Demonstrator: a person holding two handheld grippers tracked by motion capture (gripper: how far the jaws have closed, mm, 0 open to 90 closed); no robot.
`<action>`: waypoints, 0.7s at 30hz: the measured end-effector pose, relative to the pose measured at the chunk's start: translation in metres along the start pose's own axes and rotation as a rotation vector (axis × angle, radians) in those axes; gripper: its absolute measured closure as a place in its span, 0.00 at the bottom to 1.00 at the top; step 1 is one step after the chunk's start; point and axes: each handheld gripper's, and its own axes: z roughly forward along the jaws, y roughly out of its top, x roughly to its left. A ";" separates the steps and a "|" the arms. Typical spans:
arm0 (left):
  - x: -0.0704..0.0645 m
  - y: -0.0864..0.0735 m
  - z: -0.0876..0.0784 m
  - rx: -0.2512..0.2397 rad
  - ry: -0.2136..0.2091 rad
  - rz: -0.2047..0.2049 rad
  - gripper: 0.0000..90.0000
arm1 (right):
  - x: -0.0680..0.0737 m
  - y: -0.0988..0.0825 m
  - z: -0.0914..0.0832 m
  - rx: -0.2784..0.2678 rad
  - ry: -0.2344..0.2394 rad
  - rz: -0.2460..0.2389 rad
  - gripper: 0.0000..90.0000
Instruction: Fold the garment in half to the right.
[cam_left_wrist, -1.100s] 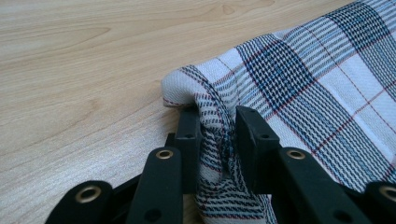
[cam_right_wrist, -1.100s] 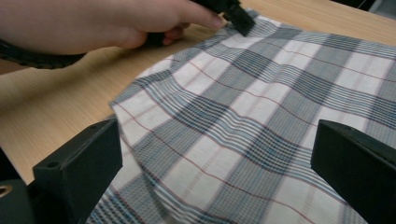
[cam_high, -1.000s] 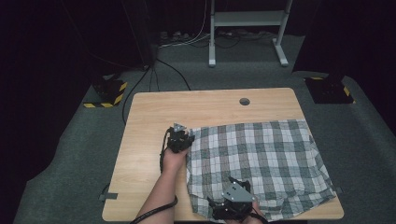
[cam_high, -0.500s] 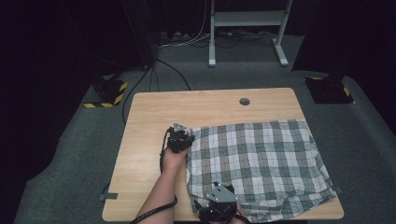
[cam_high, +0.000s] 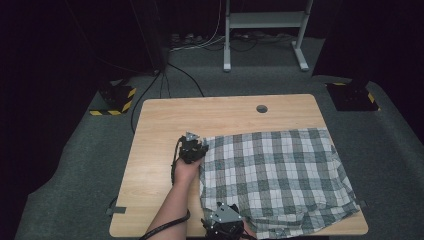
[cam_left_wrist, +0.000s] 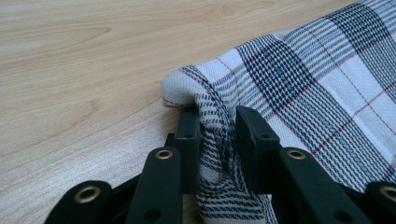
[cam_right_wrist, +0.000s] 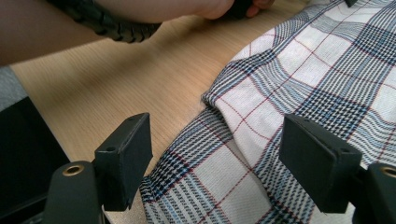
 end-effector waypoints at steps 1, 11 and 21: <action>0.000 0.000 0.000 0.000 0.000 -0.001 0.79 | 0.001 0.000 0.001 0.006 -0.003 -0.007 0.28; 0.000 0.000 0.000 0.000 0.000 -0.001 0.79 | -0.002 -0.006 0.009 0.040 -0.022 -0.027 0.53; 0.000 0.000 0.000 -0.001 0.003 0.000 0.79 | -0.011 -0.007 0.010 0.026 -0.064 0.021 0.72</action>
